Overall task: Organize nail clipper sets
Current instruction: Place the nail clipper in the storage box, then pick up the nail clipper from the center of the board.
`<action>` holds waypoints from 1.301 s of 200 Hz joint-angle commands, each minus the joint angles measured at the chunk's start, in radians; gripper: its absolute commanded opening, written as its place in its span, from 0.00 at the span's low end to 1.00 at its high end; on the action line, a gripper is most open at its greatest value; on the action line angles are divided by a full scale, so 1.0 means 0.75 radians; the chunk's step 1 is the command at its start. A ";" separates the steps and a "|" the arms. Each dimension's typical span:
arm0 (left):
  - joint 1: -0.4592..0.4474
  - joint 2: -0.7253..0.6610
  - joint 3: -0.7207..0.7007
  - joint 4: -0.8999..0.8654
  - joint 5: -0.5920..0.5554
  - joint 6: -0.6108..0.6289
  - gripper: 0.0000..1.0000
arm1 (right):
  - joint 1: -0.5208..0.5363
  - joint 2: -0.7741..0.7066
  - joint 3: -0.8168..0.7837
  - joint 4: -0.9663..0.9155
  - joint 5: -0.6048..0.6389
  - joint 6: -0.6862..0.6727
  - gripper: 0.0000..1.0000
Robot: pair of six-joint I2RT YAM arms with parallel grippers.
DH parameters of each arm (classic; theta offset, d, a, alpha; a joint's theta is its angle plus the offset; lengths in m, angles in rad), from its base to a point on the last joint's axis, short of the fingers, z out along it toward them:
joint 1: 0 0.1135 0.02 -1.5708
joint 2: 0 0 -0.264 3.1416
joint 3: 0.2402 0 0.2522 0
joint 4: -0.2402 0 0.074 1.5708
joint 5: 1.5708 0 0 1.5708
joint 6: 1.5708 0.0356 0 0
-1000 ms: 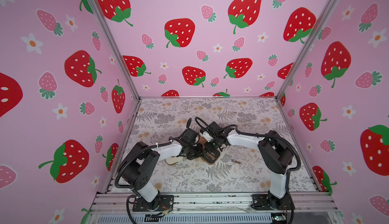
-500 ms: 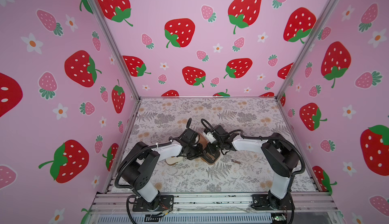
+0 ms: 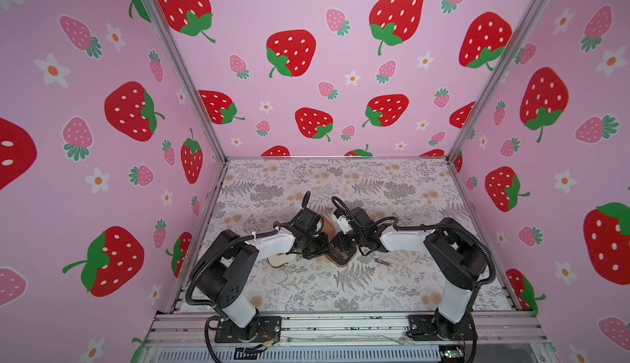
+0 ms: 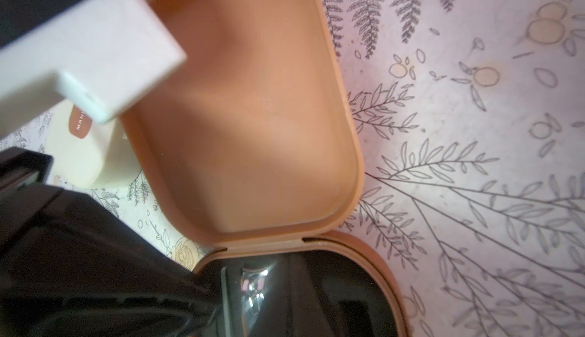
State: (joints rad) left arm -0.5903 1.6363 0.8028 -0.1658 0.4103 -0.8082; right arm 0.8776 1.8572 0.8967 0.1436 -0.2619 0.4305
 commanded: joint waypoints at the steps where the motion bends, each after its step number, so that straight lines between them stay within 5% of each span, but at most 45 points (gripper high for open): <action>1: -0.007 -0.018 -0.017 -0.123 -0.036 0.017 0.00 | 0.035 0.238 -0.173 -0.429 0.124 0.050 0.06; 122: -0.006 -0.018 -0.002 -0.129 -0.046 0.028 0.00 | 0.029 -0.235 0.428 -0.948 0.285 -0.203 0.15; 180: -0.006 0.007 0.011 -0.119 -0.030 0.034 0.00 | -0.004 -0.458 0.219 -1.165 0.392 -0.123 0.26; 260: -0.006 0.015 0.022 -0.113 -0.015 0.047 0.00 | -0.103 -0.655 -0.096 -1.257 0.381 -0.048 0.59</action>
State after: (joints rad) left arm -0.5903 1.6241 0.8028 -0.1959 0.4038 -0.7826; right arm 0.8223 1.3636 0.8562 -0.7849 0.0299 0.3786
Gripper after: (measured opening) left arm 0.047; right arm 0.578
